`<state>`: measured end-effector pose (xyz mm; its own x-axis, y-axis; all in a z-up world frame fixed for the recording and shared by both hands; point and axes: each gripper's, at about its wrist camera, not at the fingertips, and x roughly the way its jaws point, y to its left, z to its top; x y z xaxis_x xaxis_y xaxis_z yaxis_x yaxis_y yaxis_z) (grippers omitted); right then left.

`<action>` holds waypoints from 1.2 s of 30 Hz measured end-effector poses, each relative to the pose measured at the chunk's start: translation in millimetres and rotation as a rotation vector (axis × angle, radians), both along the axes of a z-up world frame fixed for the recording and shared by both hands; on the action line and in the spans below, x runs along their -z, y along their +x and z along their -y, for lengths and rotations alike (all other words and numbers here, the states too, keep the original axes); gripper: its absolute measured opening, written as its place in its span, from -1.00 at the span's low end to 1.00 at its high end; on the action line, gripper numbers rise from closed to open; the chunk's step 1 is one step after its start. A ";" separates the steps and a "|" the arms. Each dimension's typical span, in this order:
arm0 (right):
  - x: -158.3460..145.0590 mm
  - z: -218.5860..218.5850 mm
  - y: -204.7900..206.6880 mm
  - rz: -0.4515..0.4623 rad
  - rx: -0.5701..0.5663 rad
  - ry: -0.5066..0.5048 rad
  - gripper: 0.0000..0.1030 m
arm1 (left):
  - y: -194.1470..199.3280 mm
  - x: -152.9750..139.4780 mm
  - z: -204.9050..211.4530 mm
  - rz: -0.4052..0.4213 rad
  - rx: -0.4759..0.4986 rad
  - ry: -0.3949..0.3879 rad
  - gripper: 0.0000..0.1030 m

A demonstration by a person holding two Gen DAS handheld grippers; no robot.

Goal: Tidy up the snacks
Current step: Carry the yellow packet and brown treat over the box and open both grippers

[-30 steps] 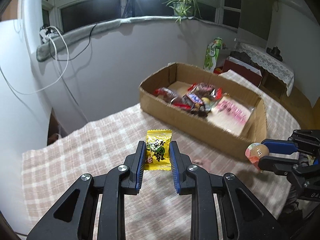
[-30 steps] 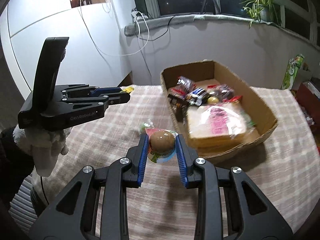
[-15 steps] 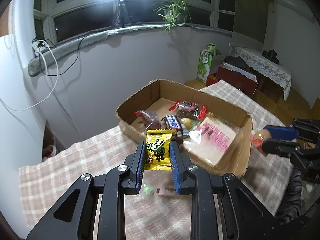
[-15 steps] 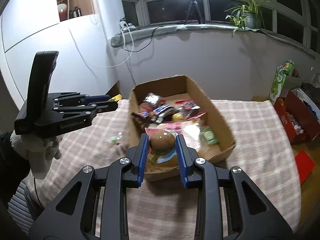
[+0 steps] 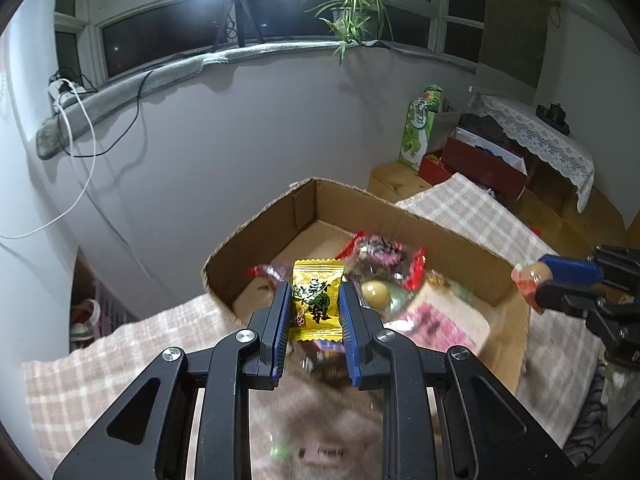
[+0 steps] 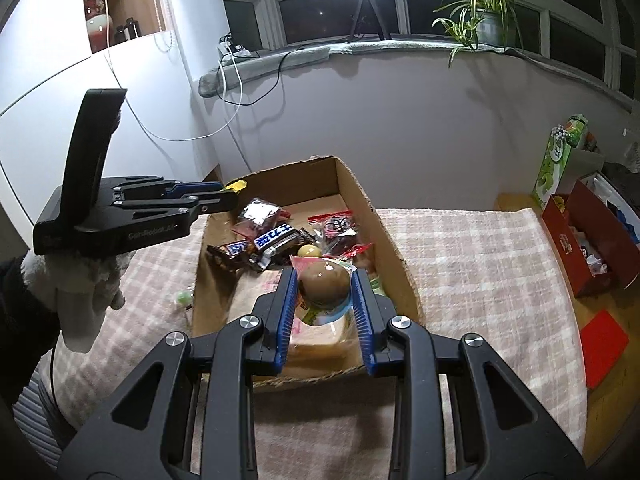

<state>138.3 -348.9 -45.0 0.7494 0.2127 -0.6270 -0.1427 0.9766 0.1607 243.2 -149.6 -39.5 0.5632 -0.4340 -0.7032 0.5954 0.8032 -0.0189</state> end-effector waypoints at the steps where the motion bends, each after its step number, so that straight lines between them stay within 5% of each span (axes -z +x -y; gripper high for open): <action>1: 1.1 0.9 2.3 -0.002 -0.001 0.000 -0.44 | 3.9 0.8 4.0 0.000 0.000 0.003 -0.57; 24: 23.6 8.6 25.5 -0.040 -0.009 -0.007 -0.32 | 41.2 21.8 44.8 -0.041 0.026 0.029 -0.56; 27: 22.1 7.0 24.1 -0.033 -0.006 -0.017 -0.25 | 40.9 21.5 44.8 -0.041 0.026 0.029 -0.55; 30: 20.8 6.7 22.2 -0.030 -0.003 -0.026 -0.17 | 40.4 20.5 45.5 -0.038 0.023 0.028 -0.27; 34: 16.8 6.4 18.3 -0.013 0.006 -0.031 0.30 | 38.4 17.2 45.9 -0.031 0.018 0.022 -0.04; 36: 14.2 5.7 15.9 -0.005 0.008 -0.035 0.33 | 37.9 15.8 45.9 -0.029 0.017 0.022 -0.04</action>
